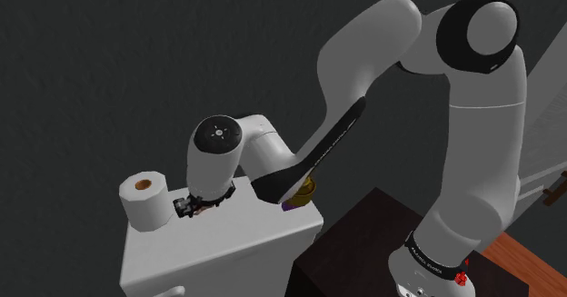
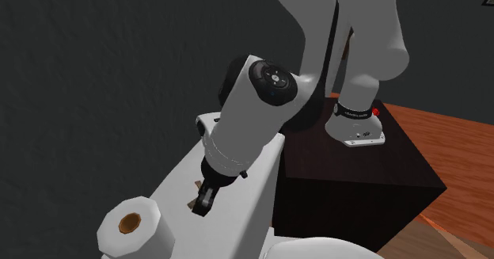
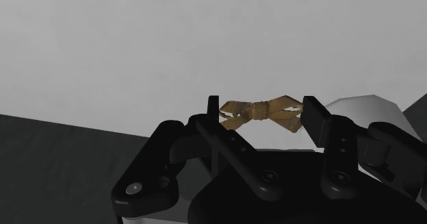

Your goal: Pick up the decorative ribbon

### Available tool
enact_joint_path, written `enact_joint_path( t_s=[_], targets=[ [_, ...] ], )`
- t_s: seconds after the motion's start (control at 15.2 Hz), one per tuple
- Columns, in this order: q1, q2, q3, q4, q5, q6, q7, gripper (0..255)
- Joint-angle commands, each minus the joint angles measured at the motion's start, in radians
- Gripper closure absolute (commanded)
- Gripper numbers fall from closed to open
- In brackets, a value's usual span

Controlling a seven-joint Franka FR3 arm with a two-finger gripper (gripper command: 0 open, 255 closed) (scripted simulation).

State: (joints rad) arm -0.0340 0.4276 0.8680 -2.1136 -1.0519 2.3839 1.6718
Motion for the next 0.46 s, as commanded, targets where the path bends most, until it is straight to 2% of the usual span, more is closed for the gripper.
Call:
enact_joint_path(
  t_s=[0.0,0.26,0.4],
  targets=[
    [-0.017,-0.021,0.017,0.0,0.03,-0.006,-0.027,255],
    [-0.048,-0.064,0.054,0.0,0.093,-0.02,-0.076,255],
    [-0.049,-0.066,0.056,0.0,0.095,-0.02,-0.078,255]
  ],
)
